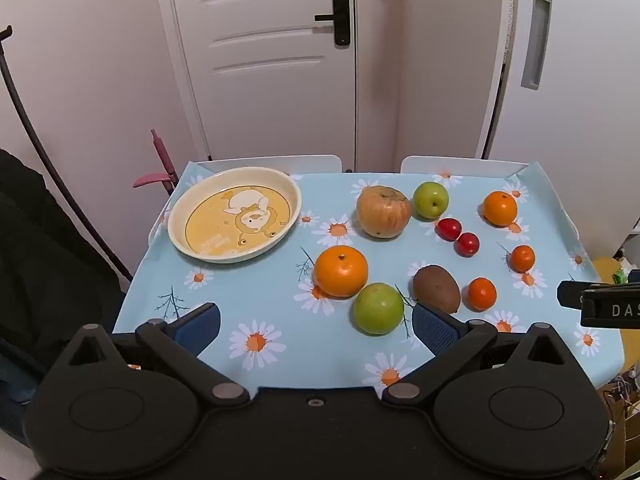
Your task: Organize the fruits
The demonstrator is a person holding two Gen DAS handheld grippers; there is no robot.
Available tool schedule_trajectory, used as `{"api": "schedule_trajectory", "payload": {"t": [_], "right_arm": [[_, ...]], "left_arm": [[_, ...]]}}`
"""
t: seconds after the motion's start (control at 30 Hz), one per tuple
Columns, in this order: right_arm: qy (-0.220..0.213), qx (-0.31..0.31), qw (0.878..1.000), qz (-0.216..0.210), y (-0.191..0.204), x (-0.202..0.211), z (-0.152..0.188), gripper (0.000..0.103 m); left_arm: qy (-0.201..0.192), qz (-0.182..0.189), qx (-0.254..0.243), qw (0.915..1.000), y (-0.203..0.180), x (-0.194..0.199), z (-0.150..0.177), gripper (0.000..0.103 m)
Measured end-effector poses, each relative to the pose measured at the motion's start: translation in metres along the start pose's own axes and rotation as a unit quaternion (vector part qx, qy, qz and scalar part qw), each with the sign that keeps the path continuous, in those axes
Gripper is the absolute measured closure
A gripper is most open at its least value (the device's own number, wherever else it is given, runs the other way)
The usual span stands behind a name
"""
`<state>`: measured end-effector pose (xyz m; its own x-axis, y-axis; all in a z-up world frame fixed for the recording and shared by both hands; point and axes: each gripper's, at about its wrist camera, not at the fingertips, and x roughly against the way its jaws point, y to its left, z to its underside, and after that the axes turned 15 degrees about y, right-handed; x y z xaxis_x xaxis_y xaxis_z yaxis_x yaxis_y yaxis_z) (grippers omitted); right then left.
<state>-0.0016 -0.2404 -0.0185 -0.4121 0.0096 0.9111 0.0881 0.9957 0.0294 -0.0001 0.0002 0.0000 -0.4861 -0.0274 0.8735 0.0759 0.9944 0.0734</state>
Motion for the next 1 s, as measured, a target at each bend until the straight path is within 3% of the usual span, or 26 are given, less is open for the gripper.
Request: {"api": "schedule_trajectory", "payload": {"t": [0.13,0.27,1.0], "right_arm": [[0.006,0.0,1.0,0.001,0.0,-0.002,-0.001,0.0],[0.002,0.0,1.0,0.001,0.001,-0.002,-0.001,0.0],[0.008,-0.003,1.0,0.001,0.004,-0.007,-0.005,0.0]], "left_arm": [[0.008,0.012,0.01,0.9999,0.004,-0.002,-0.003,0.0],[-0.006,-0.002,0.007,1.0,-0.003,-0.004,-0.001,0.0],[-0.001,0.0,0.002,1.0,0.002,-0.002,-0.014,0.0]]}}
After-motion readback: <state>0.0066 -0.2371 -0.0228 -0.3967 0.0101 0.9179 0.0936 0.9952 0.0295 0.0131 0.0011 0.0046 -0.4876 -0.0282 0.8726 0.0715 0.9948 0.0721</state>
